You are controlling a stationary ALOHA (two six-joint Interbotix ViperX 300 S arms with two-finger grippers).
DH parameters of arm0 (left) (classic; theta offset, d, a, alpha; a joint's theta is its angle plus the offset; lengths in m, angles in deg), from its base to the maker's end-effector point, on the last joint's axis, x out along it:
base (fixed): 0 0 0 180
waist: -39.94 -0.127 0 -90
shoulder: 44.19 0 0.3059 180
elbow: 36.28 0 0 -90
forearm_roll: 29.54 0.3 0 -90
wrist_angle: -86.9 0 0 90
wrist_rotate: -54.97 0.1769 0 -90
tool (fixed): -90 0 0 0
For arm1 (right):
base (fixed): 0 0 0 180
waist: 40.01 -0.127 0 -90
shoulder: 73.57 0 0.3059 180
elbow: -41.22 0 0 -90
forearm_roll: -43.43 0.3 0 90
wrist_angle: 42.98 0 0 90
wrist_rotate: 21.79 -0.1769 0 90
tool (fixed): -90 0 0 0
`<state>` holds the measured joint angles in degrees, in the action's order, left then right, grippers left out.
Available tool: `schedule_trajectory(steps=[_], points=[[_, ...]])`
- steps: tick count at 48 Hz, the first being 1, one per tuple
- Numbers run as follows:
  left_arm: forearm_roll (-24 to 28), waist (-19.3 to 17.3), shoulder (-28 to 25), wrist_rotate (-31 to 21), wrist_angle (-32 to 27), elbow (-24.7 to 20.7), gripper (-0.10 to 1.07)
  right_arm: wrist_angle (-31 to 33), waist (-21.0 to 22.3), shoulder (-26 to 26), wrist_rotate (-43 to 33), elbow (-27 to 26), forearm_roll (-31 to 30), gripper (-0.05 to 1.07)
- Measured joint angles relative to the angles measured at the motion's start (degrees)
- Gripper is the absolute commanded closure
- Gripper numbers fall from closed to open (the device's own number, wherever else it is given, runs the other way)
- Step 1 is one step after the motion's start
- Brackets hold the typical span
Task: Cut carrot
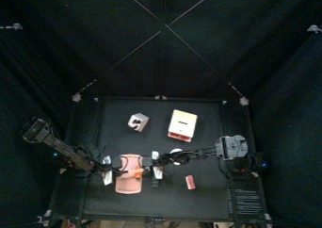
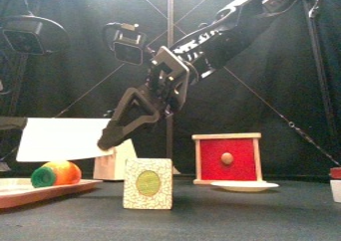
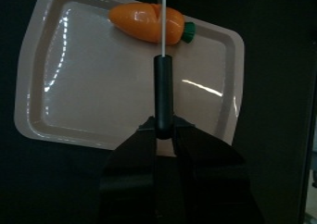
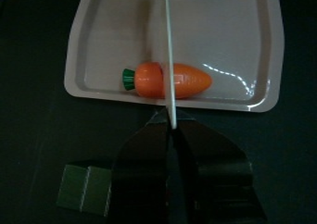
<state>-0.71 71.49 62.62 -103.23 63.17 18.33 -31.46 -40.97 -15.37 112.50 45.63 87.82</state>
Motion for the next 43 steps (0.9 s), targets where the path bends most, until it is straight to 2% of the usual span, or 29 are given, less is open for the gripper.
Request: schedule_trajectory(steps=[43], points=[[0.0,0.09,-3.08,-0.09,3.08,0.35,0.56,0.0,-0.09,-2.55,0.0,-0.79,1.49,0.62]])
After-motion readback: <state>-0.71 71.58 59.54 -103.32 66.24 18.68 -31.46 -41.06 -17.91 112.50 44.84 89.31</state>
